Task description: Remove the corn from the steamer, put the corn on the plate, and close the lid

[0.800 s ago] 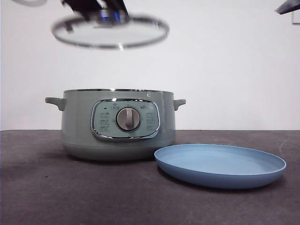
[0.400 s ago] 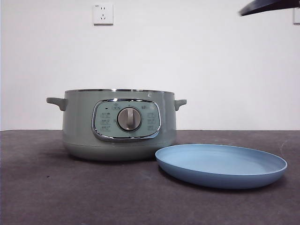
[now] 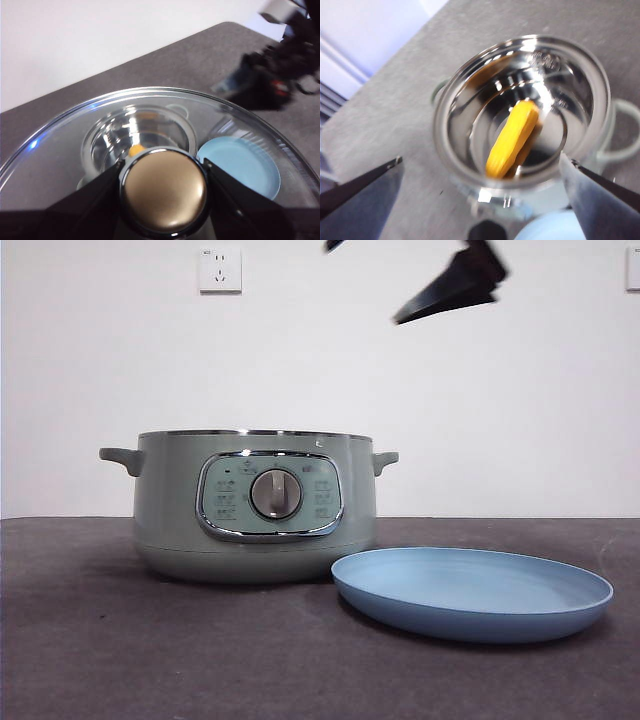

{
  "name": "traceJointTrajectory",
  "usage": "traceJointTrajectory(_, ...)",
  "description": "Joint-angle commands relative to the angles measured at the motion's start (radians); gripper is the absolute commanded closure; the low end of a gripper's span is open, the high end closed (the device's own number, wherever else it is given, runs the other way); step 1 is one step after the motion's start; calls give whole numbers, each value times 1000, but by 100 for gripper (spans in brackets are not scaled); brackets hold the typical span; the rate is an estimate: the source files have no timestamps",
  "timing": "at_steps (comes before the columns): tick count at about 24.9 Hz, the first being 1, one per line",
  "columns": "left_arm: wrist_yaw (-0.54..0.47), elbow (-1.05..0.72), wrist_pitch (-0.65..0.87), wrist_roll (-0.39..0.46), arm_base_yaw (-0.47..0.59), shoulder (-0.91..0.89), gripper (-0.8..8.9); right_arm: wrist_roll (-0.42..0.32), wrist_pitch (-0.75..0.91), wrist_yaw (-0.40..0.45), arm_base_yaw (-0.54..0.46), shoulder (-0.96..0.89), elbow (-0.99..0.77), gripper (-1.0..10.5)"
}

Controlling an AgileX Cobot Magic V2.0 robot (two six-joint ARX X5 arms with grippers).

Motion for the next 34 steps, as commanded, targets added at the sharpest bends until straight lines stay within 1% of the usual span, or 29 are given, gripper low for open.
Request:
traceJointTrajectory(1,-15,18,4,14,0,-51,822,-11,-42,61,40,133,138,410)
traceJointTrajectory(4,-29,18,-43,14,0,-99,822,-27,-90,121,75,261,282,411)
traceJointTrajectory(8,-82,18,-100,13,0,-167,822,-36,-128,195,115,418,450,411)
traceJointTrajectory(13,-90,18,-172,11,-1,-246,822,-65,-139,314,164,583,586,415)
traceJointTrajectory(16,-91,18,-195,10,-1,-277,822,-80,-127,384,188,655,593,415)
traceJointTrajectory(20,-90,18,-216,10,-1,-283,822,-79,-127,412,200,723,593,415)
traceJointTrajectory(23,-90,18,-222,10,-1,-282,822,-79,-127,457,204,759,593,415)
traceJointTrajectory(28,-90,18,-225,10,-1,-283,822,-79,-132,457,204,803,593,417)
traceJointTrajectory(29,-90,18,-225,10,-1,-283,822,-79,-131,458,206,806,593,472)
traceJointTrajectory(30,-90,18,-225,10,-1,-282,822,-79,-131,457,206,807,593,554)
traceJointTrajectory(31,-90,18,-225,10,-1,-283,822,-79,-131,457,206,807,593,605)
traceJointTrajectory(33,-90,18,-225,10,-1,-282,822,-78,-148,457,205,807,593,610)
traceJointTrajectory(34,-90,18,-227,10,-1,-282,822,-78,-158,455,205,812,593,660)
